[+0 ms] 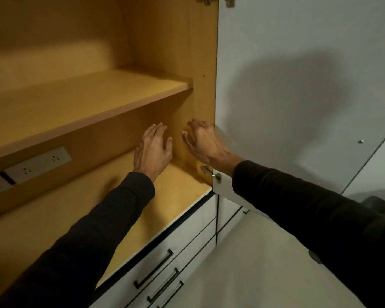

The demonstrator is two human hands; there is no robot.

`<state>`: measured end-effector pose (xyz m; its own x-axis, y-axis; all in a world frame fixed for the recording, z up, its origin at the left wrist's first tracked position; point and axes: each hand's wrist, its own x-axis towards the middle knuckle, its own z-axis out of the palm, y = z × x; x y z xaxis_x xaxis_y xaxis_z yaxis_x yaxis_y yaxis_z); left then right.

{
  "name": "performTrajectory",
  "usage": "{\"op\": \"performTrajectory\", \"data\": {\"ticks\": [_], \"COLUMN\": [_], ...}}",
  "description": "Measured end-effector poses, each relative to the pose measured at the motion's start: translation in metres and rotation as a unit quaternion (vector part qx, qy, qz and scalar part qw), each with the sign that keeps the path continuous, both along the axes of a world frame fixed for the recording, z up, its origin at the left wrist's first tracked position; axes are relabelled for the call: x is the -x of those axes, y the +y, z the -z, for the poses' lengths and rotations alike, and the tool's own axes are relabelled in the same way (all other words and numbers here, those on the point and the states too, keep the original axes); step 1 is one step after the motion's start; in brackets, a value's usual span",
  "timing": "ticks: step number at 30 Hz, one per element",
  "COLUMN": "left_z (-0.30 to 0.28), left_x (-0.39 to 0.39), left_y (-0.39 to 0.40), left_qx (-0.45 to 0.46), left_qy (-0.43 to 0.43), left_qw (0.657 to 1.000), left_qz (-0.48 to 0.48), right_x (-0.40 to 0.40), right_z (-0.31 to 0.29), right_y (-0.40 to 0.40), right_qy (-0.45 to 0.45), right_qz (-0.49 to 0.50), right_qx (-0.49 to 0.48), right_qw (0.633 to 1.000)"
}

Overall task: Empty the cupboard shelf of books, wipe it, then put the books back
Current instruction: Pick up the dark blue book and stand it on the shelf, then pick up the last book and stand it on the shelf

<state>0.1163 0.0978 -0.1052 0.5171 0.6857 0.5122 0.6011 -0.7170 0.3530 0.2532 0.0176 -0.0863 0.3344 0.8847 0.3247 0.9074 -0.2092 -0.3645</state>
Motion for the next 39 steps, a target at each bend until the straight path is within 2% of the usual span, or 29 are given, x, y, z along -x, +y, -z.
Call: {"op": "performTrajectory", "data": {"ticks": [10,23,32,39], "left_z": [0.012,0.077,0.120,0.148], "left_x": [-0.045,-0.104,-0.150,-0.181], "left_y": [-0.065,-0.141,-0.170,-0.191], "left_qx": [0.000,0.061,0.087,0.099], "left_qy": [0.021,0.060,0.089,0.135], "left_qw": [0.999,0.993,0.973,0.942], "left_qz": [0.026,0.081,0.197,0.292], "right_x": [-0.038,-0.076,-0.093,-0.102], "right_z": [0.021,0.079,0.123,0.152], "right_y": [-0.065,-0.170,-0.219,-0.256], "right_qy": [0.009,0.034,0.082,0.103], "right_qz": [0.024,0.096,0.193,0.306], "right_qx": [-0.007,0.018,0.027,0.055], "right_qw": [1.000,0.995,0.977,0.945]}}
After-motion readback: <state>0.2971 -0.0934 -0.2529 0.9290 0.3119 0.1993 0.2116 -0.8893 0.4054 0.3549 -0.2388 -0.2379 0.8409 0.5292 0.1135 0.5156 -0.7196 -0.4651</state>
